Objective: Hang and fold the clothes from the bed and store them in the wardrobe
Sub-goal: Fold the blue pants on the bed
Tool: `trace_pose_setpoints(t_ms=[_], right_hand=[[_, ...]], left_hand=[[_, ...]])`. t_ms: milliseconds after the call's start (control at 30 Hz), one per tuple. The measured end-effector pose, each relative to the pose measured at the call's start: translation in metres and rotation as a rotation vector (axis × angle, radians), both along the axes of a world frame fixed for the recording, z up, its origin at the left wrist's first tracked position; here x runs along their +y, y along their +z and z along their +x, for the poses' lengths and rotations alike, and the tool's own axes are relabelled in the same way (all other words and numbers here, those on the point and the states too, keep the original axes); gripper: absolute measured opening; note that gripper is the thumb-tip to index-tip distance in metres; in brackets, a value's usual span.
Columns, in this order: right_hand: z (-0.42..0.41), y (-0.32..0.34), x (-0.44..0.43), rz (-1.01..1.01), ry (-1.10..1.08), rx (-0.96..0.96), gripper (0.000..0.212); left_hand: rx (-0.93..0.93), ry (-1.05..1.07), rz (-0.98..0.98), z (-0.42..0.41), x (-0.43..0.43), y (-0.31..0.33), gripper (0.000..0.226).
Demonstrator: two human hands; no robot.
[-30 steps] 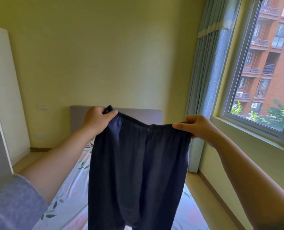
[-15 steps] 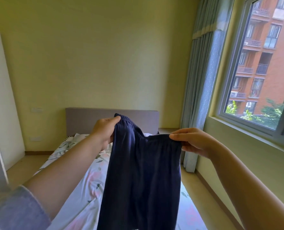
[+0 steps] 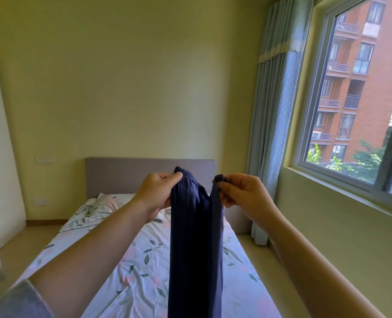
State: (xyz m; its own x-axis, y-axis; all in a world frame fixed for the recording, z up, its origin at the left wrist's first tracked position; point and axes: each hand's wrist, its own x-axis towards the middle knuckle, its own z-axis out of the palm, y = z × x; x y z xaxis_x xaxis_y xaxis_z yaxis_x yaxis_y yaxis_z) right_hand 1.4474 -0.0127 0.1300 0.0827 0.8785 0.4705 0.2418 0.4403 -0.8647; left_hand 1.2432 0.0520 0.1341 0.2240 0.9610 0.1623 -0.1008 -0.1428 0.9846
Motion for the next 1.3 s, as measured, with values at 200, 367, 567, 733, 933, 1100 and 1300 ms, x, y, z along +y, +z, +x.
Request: trace_pose_setpoints(t_ms=[200,367,567,733,933,1100,1300], right_hand=[[-0.014,-0.001,0.001,0.137,-0.100,-0.419,0.008],[-0.023,0.002,0.001,0.095,-0.084,-0.406,0.017],[-0.029,0.008,-0.001,0.030,-0.028,-0.379,0.010],[-0.034,0.012,-0.001,0.022,-0.053,-0.330,0.011],[-0.037,0.012,-0.001,0.003,-0.038,-0.301,0.015],[-0.023,0.001,0.000,-0.179,0.110,-0.421,0.018],[-0.008,0.006,0.000,0.004,-0.115,-1.030,0.012]], left_hand=[[0.036,-0.103,0.026,0.003,-0.010,0.002,0.022],[0.041,-0.135,0.026,-0.002,-0.012,0.004,0.024],[0.088,-0.247,0.046,-0.007,-0.015,-0.002,0.025],[0.090,-0.344,0.043,-0.010,-0.016,-0.001,0.029],[0.214,-0.289,0.173,-0.016,-0.011,-0.007,0.016],[0.314,0.055,0.310,-0.022,0.002,-0.003,0.018],[0.645,0.083,0.430,-0.025,0.005,-0.008,0.030]])
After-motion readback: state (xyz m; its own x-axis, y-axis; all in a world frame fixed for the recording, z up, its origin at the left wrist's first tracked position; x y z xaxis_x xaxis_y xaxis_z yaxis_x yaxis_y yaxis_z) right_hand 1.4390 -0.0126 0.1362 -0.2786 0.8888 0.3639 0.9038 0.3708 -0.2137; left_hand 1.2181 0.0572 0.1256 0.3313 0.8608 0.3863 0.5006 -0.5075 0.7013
